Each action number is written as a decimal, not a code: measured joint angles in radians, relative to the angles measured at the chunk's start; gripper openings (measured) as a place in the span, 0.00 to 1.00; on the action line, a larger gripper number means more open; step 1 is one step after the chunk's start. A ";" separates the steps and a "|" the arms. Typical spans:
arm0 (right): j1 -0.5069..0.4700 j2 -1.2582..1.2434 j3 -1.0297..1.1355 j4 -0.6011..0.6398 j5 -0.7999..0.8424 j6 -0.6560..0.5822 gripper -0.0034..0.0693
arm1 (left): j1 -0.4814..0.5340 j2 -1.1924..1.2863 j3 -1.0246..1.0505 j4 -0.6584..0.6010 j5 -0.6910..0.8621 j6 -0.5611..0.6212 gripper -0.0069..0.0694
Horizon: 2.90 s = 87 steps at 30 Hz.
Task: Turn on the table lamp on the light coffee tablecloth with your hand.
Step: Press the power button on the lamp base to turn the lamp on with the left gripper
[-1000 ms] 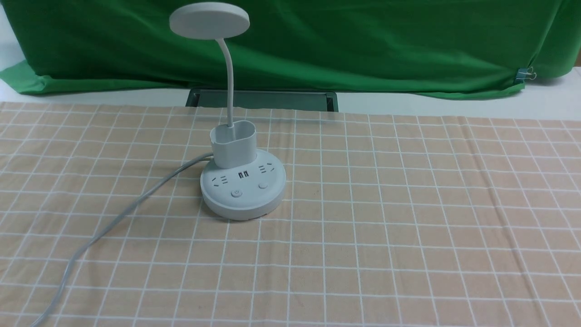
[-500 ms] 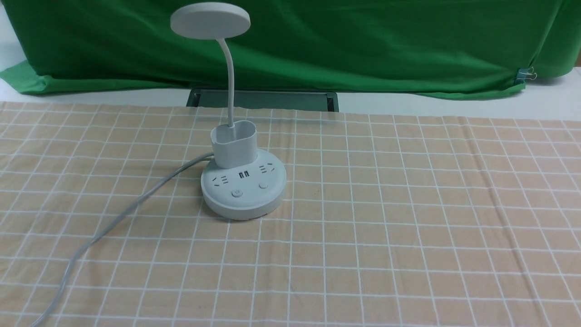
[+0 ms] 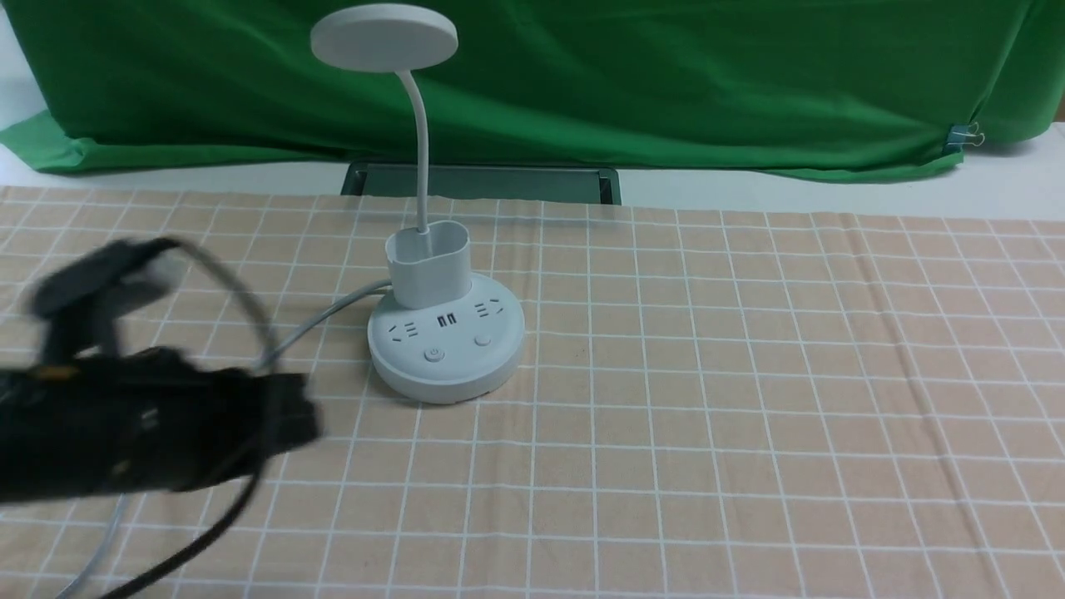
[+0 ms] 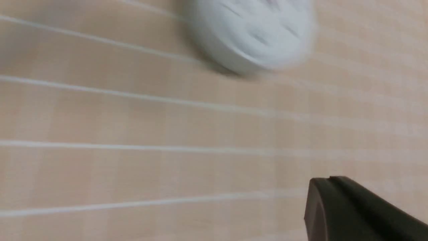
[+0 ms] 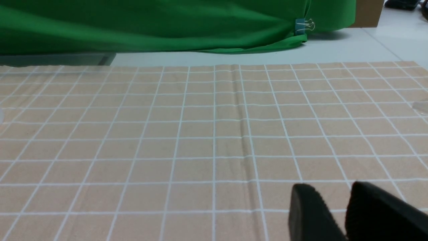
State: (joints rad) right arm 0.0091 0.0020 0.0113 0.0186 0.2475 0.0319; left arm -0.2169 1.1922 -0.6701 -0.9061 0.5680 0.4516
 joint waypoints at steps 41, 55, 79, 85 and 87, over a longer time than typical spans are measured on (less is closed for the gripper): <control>0.000 0.000 0.000 0.000 0.000 0.000 0.37 | -0.346 0.752 -0.623 1.133 -0.193 -0.892 0.09; 0.000 0.000 0.000 -0.001 0.000 0.000 0.37 | -0.346 0.767 -0.623 1.151 -0.200 -0.914 0.09; 0.000 0.000 0.000 0.000 0.000 0.000 0.37 | -0.316 0.779 -0.624 1.157 -0.201 -0.922 0.09; 0.000 0.000 0.000 0.000 0.000 0.000 0.37 | -0.316 0.779 -0.624 1.148 -0.201 -0.918 0.09; 0.000 0.000 0.000 0.000 0.000 0.000 0.37 | -0.316 0.779 -0.624 1.133 -0.201 -0.902 0.09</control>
State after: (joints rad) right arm 0.0091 0.0020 0.0113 0.0186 0.2475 0.0319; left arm -0.5327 1.9709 -1.2941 0.2264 0.3666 -0.4506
